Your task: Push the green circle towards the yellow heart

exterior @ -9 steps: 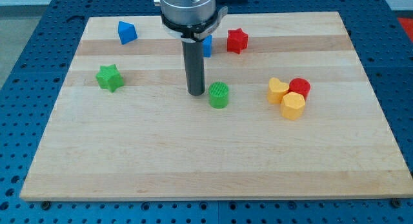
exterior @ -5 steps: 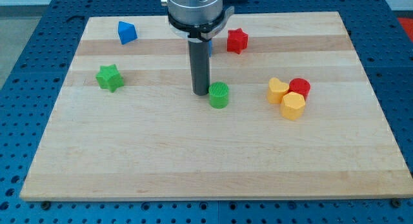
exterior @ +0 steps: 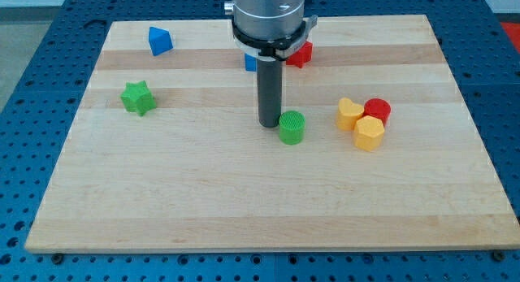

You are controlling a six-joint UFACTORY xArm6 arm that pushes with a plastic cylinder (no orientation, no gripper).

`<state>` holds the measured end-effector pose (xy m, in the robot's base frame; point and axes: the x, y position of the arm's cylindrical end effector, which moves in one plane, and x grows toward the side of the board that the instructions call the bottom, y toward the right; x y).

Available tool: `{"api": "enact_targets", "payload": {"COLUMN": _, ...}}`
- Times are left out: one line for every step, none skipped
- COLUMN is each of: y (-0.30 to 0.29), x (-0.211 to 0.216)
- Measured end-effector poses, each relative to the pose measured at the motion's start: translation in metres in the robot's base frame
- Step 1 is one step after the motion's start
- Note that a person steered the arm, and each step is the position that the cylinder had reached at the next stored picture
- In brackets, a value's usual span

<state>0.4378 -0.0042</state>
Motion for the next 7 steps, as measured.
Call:
{"api": "enact_targets", "payload": {"y": -0.019, "x": 0.015}}
{"api": "enact_targets", "payload": {"y": -0.021, "x": 0.019}}
{"api": "enact_targets", "payload": {"y": -0.001, "x": 0.019}}
{"api": "enact_targets", "payload": {"y": 0.012, "x": 0.019}}
{"api": "enact_targets", "payload": {"y": 0.020, "x": 0.019}}
{"api": "enact_targets", "payload": {"y": 0.039, "x": 0.019}}
{"api": "enact_targets", "payload": {"y": 0.042, "x": 0.019}}
